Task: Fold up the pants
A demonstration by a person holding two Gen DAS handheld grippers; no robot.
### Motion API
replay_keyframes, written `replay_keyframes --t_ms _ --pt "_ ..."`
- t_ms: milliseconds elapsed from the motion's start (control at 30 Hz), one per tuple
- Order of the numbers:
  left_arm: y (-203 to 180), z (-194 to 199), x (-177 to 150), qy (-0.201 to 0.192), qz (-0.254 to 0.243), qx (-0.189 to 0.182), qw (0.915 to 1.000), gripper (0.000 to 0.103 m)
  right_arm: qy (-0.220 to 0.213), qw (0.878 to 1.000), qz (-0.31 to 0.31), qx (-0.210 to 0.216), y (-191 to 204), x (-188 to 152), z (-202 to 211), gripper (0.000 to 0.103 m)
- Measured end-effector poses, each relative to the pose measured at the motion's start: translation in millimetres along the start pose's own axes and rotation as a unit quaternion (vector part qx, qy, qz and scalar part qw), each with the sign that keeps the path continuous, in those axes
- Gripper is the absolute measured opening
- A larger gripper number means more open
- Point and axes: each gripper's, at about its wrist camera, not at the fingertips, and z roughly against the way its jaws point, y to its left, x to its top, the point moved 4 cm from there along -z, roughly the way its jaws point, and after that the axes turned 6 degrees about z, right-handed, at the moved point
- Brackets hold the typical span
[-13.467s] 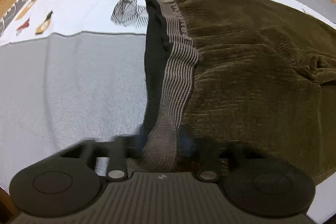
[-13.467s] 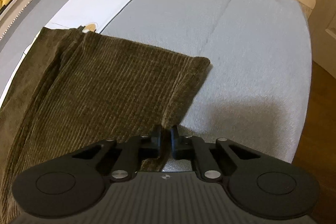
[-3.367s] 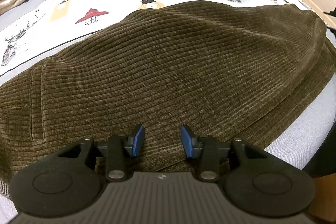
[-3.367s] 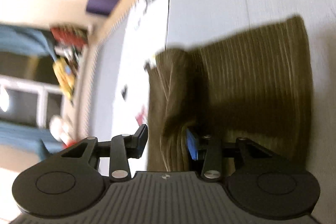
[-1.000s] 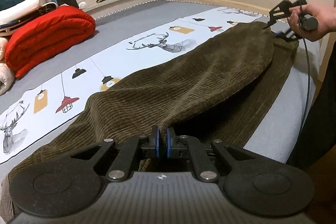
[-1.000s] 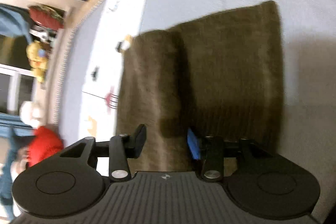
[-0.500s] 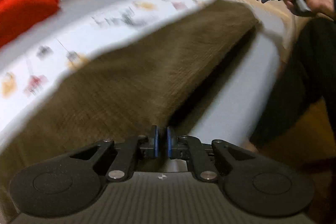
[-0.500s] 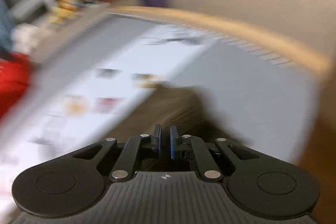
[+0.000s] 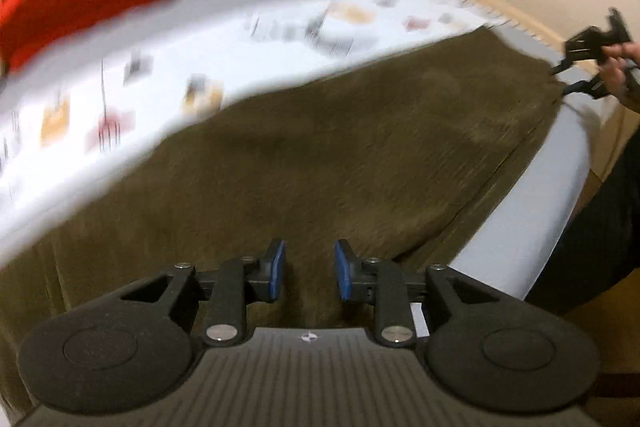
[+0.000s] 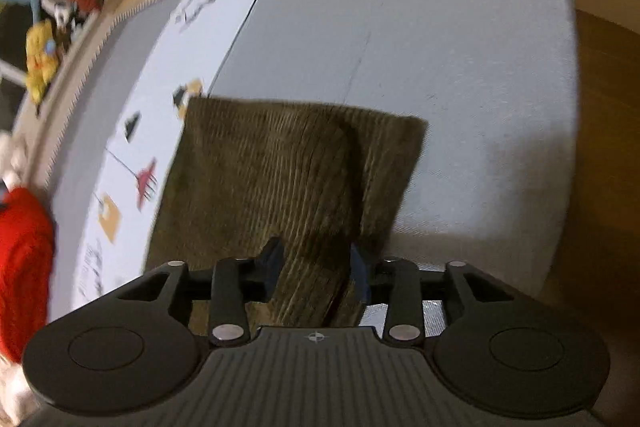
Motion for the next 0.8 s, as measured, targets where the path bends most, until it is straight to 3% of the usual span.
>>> replay_keyframes --t_ms 67,133,233,300,333,400,467,533,600,633,733,767,800 --pt "7 -23 -17 0.094 0.021 -0.008 0.9954 0.029 -0.001 1.0 0.021 -0.023 6 -1 -3 0.042" --pt "5 -16 -18 0.077 0.001 -0.002 0.997 0.029 -0.008 0.998 0.042 -0.049 12 -4 0 0.042" --pt "23 13 -6 0.001 0.046 0.003 0.9989 0.03 -0.018 0.993 0.079 -0.09 17 -1 -8 0.042" --pt "48 30 1 -0.041 0.092 0.038 0.9942 0.033 -0.023 0.989 0.101 -0.103 18 0 -10 0.042" --pt "64 40 2 -0.064 0.118 0.068 0.9886 0.042 -0.025 0.988 0.112 -0.106 19 1 -10 0.04" --pt "100 59 0 -0.102 0.181 0.129 0.9696 0.049 -0.028 0.985 0.134 -0.103 25 1 -11 0.012" --pt "135 75 -6 -0.124 0.247 0.186 0.9429 0.05 -0.036 0.982 0.155 -0.105 31 1 -9 0.008" --pt "169 89 -20 -0.133 0.318 0.245 0.9061 0.063 -0.048 0.981 0.154 -0.107 33 2 -3 0.007" --pt "198 97 -36 -0.133 0.383 0.272 0.8727 0.064 -0.078 0.984 0.124 -0.101 31 6 10 0.006" --pt "211 101 -45 -0.129 0.409 0.269 0.8625 0.064 -0.099 0.984 0.11 -0.101 30 8 19 0.006" --pt "225 85 -62 -0.095 0.466 0.241 0.8462 0.062 -0.135 0.98 0.084 -0.117 25 11 34 0.005" --pt "228 81 -64 -0.087 0.473 0.235 0.8447 0.053 -0.136 0.979 0.078 -0.127 23 10 34 0.001" --pt "230 82 -66 -0.084 0.47 0.224 0.8497 0.025 -0.137 0.978 0.071 -0.14 20 10 35 0.002"
